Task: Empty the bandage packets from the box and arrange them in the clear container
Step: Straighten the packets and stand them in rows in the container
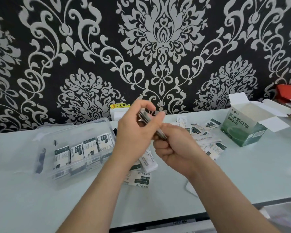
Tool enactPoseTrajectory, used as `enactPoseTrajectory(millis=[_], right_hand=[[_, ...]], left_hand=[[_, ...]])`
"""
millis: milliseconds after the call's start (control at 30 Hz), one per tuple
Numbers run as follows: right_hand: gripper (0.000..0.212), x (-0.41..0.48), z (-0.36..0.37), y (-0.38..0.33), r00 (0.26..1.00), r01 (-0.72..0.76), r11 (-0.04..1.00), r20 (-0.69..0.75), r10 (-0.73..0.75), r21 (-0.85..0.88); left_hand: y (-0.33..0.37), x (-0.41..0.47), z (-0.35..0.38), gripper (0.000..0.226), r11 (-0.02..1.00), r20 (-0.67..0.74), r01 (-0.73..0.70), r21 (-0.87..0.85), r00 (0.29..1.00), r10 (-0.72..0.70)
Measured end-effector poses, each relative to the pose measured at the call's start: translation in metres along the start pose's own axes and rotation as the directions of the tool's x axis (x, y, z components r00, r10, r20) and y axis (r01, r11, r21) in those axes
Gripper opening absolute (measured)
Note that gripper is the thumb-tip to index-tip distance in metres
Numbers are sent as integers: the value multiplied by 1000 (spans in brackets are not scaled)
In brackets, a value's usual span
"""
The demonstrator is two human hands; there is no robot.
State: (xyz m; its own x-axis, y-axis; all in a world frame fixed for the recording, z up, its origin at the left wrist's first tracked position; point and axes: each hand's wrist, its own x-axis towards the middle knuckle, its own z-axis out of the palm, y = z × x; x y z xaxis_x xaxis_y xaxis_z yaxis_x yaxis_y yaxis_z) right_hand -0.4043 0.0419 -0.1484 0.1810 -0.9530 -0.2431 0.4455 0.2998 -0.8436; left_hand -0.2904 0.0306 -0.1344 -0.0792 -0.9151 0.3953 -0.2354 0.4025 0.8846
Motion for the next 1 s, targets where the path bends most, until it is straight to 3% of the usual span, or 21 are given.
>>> enactPoseTrajectory(millis=[100,200,300,433,533,633,733,800,1000], right_hand=[[27,-4,-8,-7,996,40,946,92,-11,-322],[45,-8,-16,-16,985,68,887,175,15,-457],[30,-11,-14,-16,982,93,833,189,15,-546],[25,-9,-12,-14,981,123,856,193,-28,-502],[27,-9,-11,-16,982,83,935,190,-17,-346],[23,-8,-13,-19,984,55,984,174,-25,-171],[28,-8,-14,-20,984,6,987,179,23,-162],[32,-8,-15,-20,978,-7,984,202,44,-177],[47,-5,-18,-19,957,-6,971,281,75,-239]], left_hand=[[-4,7,-9,25,981,-29,171,-91,984,-174],[-6,8,-13,40,955,-30,259,-145,963,-266],[-6,7,-8,45,958,-32,276,-81,960,-279],[-6,5,-6,45,958,23,287,-1,958,-287],[4,3,-12,37,973,140,229,-22,965,-224],[10,0,-22,76,985,348,135,107,923,-164],[7,-8,-21,103,980,448,-19,199,891,-74],[4,-10,-20,93,961,436,-127,247,900,7],[2,-11,-28,54,961,374,-141,237,927,43]])
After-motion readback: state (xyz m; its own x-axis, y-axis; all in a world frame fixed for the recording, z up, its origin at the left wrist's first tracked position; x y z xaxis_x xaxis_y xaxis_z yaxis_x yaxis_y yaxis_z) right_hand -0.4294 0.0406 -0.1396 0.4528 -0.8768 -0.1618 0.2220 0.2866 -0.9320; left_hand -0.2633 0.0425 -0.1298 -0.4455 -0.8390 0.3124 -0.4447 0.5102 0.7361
